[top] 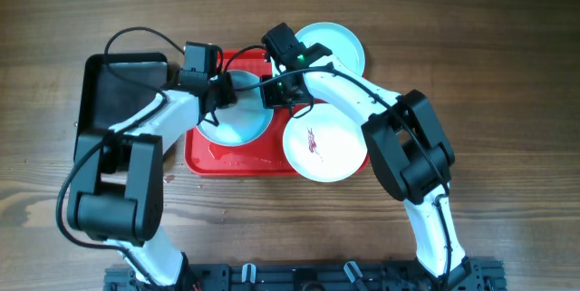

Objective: Clean dirty plates on tray and stack at the side
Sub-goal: 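Scrub the top-left plate with the sponge while the right gripper holds it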

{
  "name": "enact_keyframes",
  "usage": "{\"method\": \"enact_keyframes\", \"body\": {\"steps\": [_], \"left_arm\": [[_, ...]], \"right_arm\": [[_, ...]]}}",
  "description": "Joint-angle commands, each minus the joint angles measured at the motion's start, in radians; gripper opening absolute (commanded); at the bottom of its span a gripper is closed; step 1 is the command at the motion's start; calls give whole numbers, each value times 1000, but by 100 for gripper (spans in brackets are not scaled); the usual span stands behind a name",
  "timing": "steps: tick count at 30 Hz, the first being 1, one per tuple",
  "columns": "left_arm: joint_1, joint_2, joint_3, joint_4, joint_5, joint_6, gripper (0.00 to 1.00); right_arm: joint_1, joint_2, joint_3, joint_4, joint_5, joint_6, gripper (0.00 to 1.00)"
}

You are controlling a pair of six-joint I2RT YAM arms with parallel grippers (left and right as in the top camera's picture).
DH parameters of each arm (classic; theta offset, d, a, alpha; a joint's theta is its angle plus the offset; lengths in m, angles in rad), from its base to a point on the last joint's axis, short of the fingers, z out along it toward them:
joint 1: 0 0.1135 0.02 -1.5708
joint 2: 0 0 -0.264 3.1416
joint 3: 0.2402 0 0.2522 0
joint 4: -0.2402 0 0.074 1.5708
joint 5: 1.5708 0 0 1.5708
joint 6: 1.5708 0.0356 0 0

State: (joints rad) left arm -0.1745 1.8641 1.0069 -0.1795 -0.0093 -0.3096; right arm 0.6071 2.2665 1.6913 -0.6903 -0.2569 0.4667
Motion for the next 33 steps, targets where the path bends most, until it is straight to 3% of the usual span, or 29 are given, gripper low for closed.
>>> {"method": "enact_keyframes", "body": {"steps": [1, 4, 7, 15, 17, 22, 23, 29, 33], "left_arm": [[-5, 66, -6, 116, -10, 32, 4], [-32, 89, -6, 277, -60, 32, 4], [-59, 132, -6, 329, -60, 32, 4], [-70, 161, -6, 483, 4, -392, 4], [-70, 161, -6, 478, 149, -439, 4], [-69, 161, -6, 448, 159, -439, 4], [-69, 161, -6, 439, 126, -438, 4], [-70, 150, -6, 140, -552, -431, 4], [-68, 103, -6, 18, -591, -431, 4]], "right_arm": [[1, 37, -17, -2, 10, -19, 4], [1, 37, -18, -4, 7, -19, 4], [8, 38, -18, -3, 0, -19, 4], [24, 38, -45, 25, -15, -18, 4], [24, 38, -45, 25, -15, -19, 4], [24, 38, -45, 25, -15, -19, 4], [24, 38, -45, 25, -15, -19, 4], [23, 38, -45, 29, -15, -19, 4], [20, 38, -45, 30, -16, -18, 4]]}}
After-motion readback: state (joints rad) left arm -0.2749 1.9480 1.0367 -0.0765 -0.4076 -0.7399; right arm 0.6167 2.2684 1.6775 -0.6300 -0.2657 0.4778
